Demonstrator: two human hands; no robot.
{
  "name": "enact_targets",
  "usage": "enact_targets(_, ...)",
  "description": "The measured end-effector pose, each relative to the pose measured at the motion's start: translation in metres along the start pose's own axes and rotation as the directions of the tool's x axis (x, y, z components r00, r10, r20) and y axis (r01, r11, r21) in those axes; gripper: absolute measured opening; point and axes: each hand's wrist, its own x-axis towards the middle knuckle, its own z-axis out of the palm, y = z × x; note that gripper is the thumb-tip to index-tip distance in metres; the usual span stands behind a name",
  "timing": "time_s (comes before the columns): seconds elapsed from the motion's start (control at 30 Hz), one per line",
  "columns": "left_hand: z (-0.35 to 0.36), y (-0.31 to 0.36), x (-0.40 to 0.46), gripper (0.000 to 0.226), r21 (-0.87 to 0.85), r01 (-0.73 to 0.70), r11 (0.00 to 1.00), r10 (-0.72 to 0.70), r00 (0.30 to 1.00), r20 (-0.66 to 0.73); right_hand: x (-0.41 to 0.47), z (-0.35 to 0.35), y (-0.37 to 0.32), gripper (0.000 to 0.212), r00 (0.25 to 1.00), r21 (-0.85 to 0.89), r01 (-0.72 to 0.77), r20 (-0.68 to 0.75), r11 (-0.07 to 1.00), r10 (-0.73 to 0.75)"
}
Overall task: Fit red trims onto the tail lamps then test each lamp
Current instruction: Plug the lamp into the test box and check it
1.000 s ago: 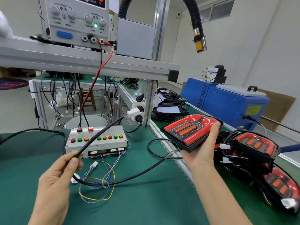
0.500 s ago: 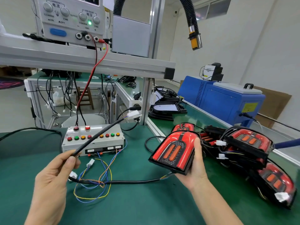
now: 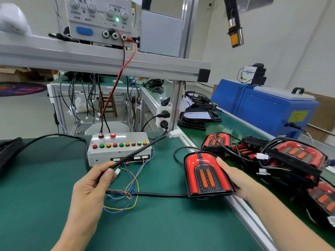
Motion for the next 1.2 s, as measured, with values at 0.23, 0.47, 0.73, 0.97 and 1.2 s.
enact_targets(0.23,0.014,0.006,-0.013,0.052,0.128,-0.057,0.99,0.045,0.994,0.096,0.014,0.003,-0.017,0.049,0.989,-0.513,0.118,-0.015,0.85,-0.146)
enact_targets(0.47,0.033,0.011,-0.018,0.048,0.212,-0.054,0.976,0.044,0.998,0.051,0.024,0.02,-0.03,0.033,0.877,-0.891,0.217,-0.002,0.4,-0.481)
enact_targets(0.73,0.05,0.015,-0.027,0.022,0.436,-0.298,0.849,0.285,0.954,0.096,-0.044,0.087,-0.021,0.016,0.943,-0.015,0.317,0.116,0.948,-0.313)
enact_targets(0.97,0.062,0.006,-0.047,0.024,0.565,-0.608,0.557,0.394,0.793,0.464,-0.058,0.1,-0.037,0.016,0.96,0.723,0.105,0.106,0.682,-0.26)
enact_targets(1.2,0.019,0.008,-0.026,0.053,0.461,-0.13,0.878,0.075,0.988,0.136,-0.05,0.082,-0.047,0.034,0.954,0.767,0.169,0.03,0.62,-0.297)
